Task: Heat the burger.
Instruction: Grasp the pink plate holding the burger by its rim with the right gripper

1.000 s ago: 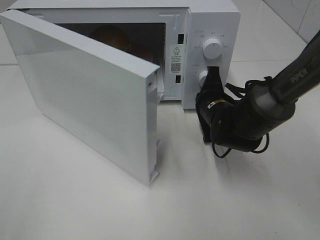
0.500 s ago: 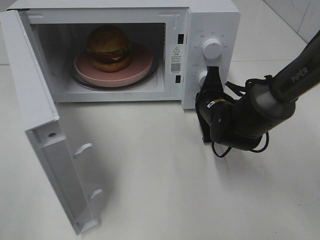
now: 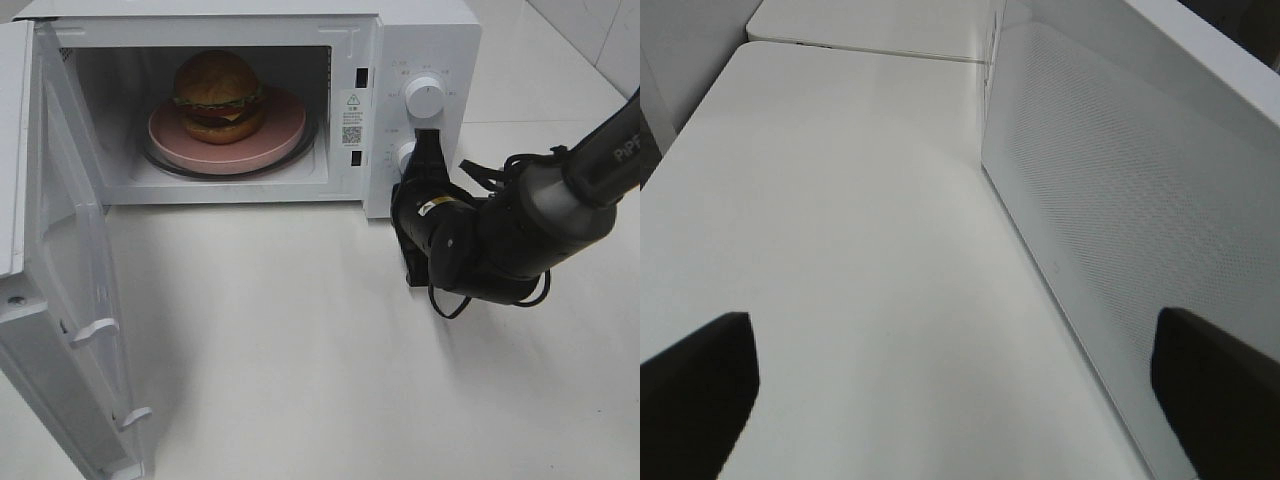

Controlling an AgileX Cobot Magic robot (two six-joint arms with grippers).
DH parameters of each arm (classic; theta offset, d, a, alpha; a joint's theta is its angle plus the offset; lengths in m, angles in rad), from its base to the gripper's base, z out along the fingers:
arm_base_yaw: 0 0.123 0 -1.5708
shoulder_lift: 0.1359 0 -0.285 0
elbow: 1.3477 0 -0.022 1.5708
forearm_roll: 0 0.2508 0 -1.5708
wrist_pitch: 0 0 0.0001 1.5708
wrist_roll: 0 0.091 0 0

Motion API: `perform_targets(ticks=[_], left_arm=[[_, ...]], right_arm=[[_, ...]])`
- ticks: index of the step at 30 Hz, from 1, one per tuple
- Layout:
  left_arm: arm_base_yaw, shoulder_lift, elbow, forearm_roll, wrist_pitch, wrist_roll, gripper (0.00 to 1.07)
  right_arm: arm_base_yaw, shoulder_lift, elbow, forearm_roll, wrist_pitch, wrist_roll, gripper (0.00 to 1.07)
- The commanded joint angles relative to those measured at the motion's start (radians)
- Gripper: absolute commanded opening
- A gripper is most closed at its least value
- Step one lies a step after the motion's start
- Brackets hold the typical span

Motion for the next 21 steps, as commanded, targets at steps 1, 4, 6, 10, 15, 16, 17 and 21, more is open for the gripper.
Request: perform_targets(ticks=[1, 4, 6, 10, 15, 16, 17, 21], left_arm=[[0.004, -0.017, 0.003, -0.008, -0.01, 0.002, 1.0], [0.004, -0.017, 0.003, -0.008, -0.01, 0.002, 1.0], [0.004, -0.017, 0.003, -0.008, -0.01, 0.002, 1.0], [0.004, -0.017, 0.003, -0.008, -0.01, 0.002, 1.0], [0.004, -0.017, 0.003, -0.008, -0.01, 0.002, 1.0], [0.004, -0.017, 0.003, -0.008, -0.01, 0.002, 1.0], [0.004, -0.017, 0.003, -0.008, -0.01, 0.002, 1.0], [0.004, -0.017, 0.003, -0.008, -0.01, 0.002, 1.0]], right_arm=[[0.008, -0.073, 0.036, -0.054, 0.1, -0.035, 0.0], [0.008, -0.108, 0.074, -0.054, 0.14, -0.105, 0.0], [0.008, -0.141, 0.098, -0.054, 0.175, -0.162, 0.0], [0.008, -0.209, 0.134, -0.105, 0.251, -0.296, 0.0], [0.008, -0.287, 0.135, -0.244, 0.379, -0.451, 0.0], [0.008, -0.287, 0.135, -0.244, 0.379, -0.451, 0.0], [0.008, -0.314, 0.135, -0.307, 0.436, -0.487, 0.0], [0.008, -0.347, 0.134, -0.389, 0.535, -0.541, 0.0]])
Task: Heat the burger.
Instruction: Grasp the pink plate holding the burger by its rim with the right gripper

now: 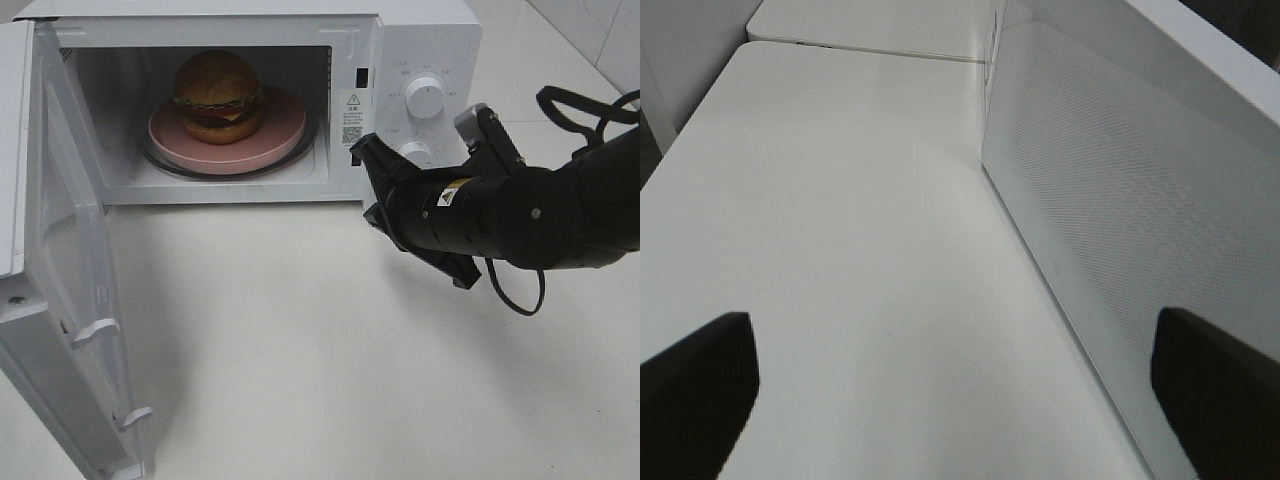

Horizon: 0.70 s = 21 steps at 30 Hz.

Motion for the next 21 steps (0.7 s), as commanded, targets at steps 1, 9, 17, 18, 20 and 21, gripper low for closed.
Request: perform_targets(ticks=[1, 9, 17, 18, 20, 21], left_arm=[[0.004, -0.017, 0.003, -0.008, -0.01, 0.002, 1.0], [0.004, -0.017, 0.003, -0.008, -0.01, 0.002, 1.0], [0.004, -0.017, 0.003, -0.008, -0.01, 0.002, 1.0], [0.004, -0.017, 0.003, -0.008, -0.01, 0.002, 1.0], [0.004, -0.017, 0.003, -0.008, -0.01, 0.002, 1.0], [0.004, -0.017, 0.003, -0.008, -0.01, 0.002, 1.0]], right_arm=[[0.002, -0.055, 0.001, -0.136, 0.162, -0.104, 0.0], [-0.002, -0.13, -0.038, -0.225, 0.481, -0.313, 0.01], [-0.002, -0.182, -0.202, -0.247, 0.974, -0.835, 0.02], [-0.002, -0.182, -0.202, -0.247, 0.974, -0.835, 0.02], [-0.002, -0.182, -0.246, -0.247, 1.093, -1.012, 0.03], [-0.002, -0.182, -0.246, -0.247, 1.093, -1.012, 0.03]])
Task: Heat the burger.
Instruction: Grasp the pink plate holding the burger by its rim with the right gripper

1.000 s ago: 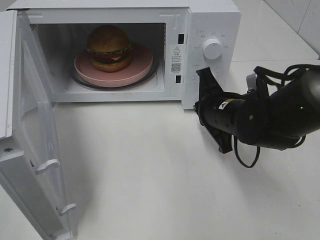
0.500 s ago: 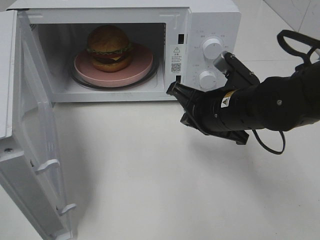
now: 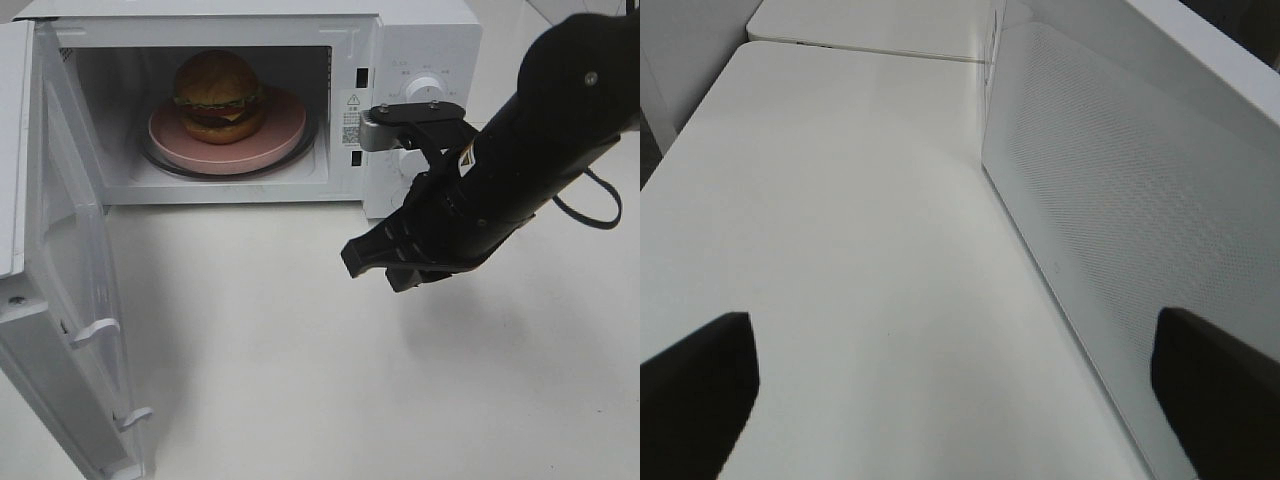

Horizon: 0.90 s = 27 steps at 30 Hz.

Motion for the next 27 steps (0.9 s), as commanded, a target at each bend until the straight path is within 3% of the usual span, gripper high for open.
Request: perform_targets(ticks=[1, 6, 7, 12, 20, 25, 27], left_arm=[[0.004, -0.017, 0.003, -0.008, -0.01, 0.002, 1.0], [0.004, -0.017, 0.003, -0.008, -0.01, 0.002, 1.0], [0.004, -0.017, 0.003, -0.008, -0.01, 0.002, 1.0], [0.004, -0.017, 0.003, -0.008, -0.01, 0.002, 1.0], [0.004, -0.017, 0.003, -0.008, -0.01, 0.002, 1.0], [0.004, -0.017, 0.003, -0.008, -0.01, 0.002, 1.0], [0.004, -0.017, 0.003, -0.008, -0.01, 0.002, 1.0]], right_arm=[[-0.002, -0.006, -0.062, -0.015, 0.182, -0.306, 0.04], [-0.002, -0.006, -0.099, -0.017, 0.253, -0.574, 0.05], [-0.002, -0.006, -0.111, -0.017, 0.268, -0.743, 0.07], [0.0, -0.006, -0.133, -0.053, 0.28, -1.054, 0.1], [0.001, -0.006, -0.136, -0.25, 0.257, -1.128, 0.15], [0.032, -0.006, -0.136, -0.345, 0.188, -1.126, 0.3], [0.062, -0.006, -0.136, -0.409, 0.11, -1.105, 0.47]])
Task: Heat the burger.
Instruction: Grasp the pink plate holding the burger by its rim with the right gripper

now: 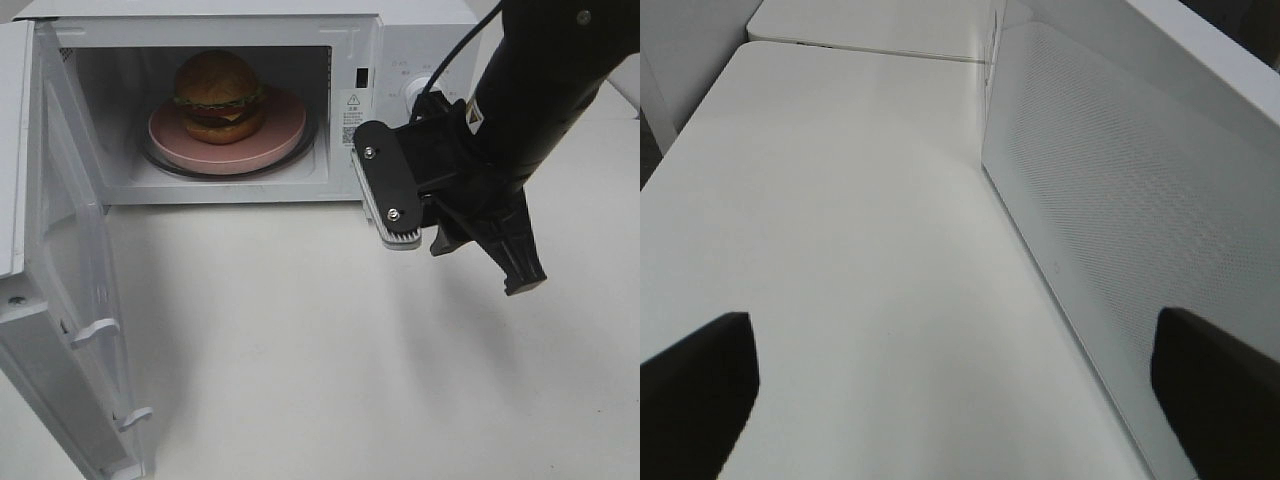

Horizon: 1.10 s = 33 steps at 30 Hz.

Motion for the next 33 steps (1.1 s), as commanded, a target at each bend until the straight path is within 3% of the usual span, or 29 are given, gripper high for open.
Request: perform_targets(ticks=[1, 3, 4, 5, 9, 33], left_arm=[[0.004, -0.017, 0.003, -0.008, -0.01, 0.002, 1.0], [0.004, -0.017, 0.003, -0.008, -0.01, 0.002, 1.0], [0.004, -0.017, 0.003, -0.008, -0.01, 0.002, 1.0], [0.004, -0.017, 0.003, -0.008, -0.01, 0.002, 1.0], [0.004, -0.017, 0.003, -0.008, -0.01, 0.002, 1.0], [0.004, -0.017, 0.003, -0.008, -0.01, 0.002, 1.0]], right_arm=[[0.024, -0.006, -0.003, -0.057, -0.069, 0.01, 0.47], [0.046, -0.006, -0.003, -0.094, -0.162, 0.038, 0.62], [0.046, -0.006, -0.003, -0.094, -0.162, 0.038, 0.62], [0.055, -0.006, -0.003, -0.115, -0.233, 0.077, 0.72], [0.056, 0.001, -0.007, -0.144, -0.31, 0.135, 0.86], [0.056, 0.28, -0.28, -0.154, -0.323, 0.179, 0.83]])
